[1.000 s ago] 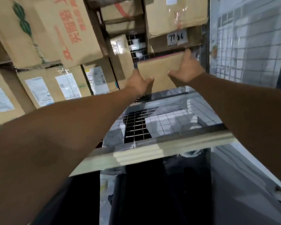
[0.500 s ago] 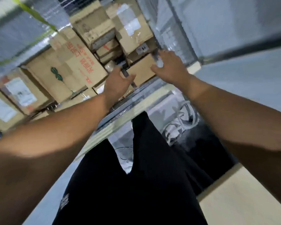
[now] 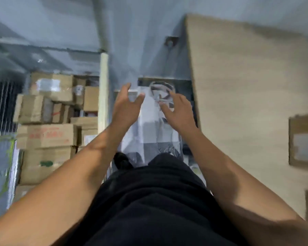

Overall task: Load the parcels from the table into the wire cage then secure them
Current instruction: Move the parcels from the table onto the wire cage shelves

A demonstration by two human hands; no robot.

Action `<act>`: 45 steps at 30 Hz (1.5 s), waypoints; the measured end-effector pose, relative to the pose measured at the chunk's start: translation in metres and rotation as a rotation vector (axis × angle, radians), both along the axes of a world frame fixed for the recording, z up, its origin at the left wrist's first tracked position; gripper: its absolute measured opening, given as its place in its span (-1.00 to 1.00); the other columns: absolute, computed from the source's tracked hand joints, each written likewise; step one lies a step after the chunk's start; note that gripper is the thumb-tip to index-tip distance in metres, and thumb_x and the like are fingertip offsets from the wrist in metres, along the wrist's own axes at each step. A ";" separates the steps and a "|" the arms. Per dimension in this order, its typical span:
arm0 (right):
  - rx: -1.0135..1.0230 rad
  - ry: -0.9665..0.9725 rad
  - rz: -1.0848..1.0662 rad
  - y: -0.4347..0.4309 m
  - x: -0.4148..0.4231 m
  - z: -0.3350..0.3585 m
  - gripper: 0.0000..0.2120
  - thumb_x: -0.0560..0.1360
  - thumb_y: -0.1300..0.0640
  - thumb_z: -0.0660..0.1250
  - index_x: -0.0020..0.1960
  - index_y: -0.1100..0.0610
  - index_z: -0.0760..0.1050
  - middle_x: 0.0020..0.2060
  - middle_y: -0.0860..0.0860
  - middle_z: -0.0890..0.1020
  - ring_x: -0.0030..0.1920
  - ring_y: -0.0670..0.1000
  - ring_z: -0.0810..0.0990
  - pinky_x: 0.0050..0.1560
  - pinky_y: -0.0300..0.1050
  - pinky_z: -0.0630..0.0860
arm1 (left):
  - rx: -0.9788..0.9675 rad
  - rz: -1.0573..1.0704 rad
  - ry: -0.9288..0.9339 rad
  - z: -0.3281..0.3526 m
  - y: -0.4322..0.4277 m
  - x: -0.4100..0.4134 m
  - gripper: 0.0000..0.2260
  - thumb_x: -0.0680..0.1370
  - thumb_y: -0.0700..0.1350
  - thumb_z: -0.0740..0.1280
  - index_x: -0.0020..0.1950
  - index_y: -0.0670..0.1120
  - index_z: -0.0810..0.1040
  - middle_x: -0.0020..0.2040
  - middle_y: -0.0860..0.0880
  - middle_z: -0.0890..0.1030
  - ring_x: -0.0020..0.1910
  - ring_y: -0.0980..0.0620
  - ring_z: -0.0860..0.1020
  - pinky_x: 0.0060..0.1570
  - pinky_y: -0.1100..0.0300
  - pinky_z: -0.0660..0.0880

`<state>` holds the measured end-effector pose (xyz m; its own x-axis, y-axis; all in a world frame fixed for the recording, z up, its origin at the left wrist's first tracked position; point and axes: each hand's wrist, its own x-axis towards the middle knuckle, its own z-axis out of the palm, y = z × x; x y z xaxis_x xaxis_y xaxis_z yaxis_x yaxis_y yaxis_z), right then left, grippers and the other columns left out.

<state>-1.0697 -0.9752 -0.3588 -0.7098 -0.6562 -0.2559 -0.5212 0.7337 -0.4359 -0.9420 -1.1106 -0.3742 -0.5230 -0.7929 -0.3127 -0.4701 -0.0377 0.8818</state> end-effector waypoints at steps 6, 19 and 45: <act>-0.084 0.055 -0.369 0.160 -0.014 0.025 -0.35 0.63 -0.22 0.25 0.62 0.04 0.26 0.58 0.17 0.31 0.60 0.16 0.20 0.56 0.22 0.16 | -0.128 -0.432 -0.031 0.025 0.110 -0.057 -0.35 0.60 0.18 0.39 0.62 -0.02 0.30 0.59 -0.05 0.36 0.56 -0.05 0.31 0.53 0.04 0.27; -0.201 0.139 -1.115 0.526 0.062 0.097 -0.33 0.62 -0.32 0.18 0.65 -0.10 0.16 0.66 0.02 0.13 0.65 0.05 0.03 0.61 0.21 0.01 | -0.169 -1.019 0.151 0.085 0.448 -0.129 -0.32 0.59 0.33 0.29 0.61 0.02 0.26 0.60 -0.03 0.30 0.56 -0.05 0.28 0.39 0.10 0.25; -0.248 -0.080 -1.665 0.497 -0.335 -0.023 -0.01 0.52 -0.45 0.13 0.67 0.01 -0.28 0.61 0.18 0.06 0.56 0.27 0.20 0.48 0.25 0.34 | -0.397 -1.143 -0.094 0.022 0.495 -0.589 -0.17 0.51 0.30 0.42 0.67 0.06 0.16 0.62 -0.16 0.19 0.59 -0.25 0.20 0.53 -0.18 0.24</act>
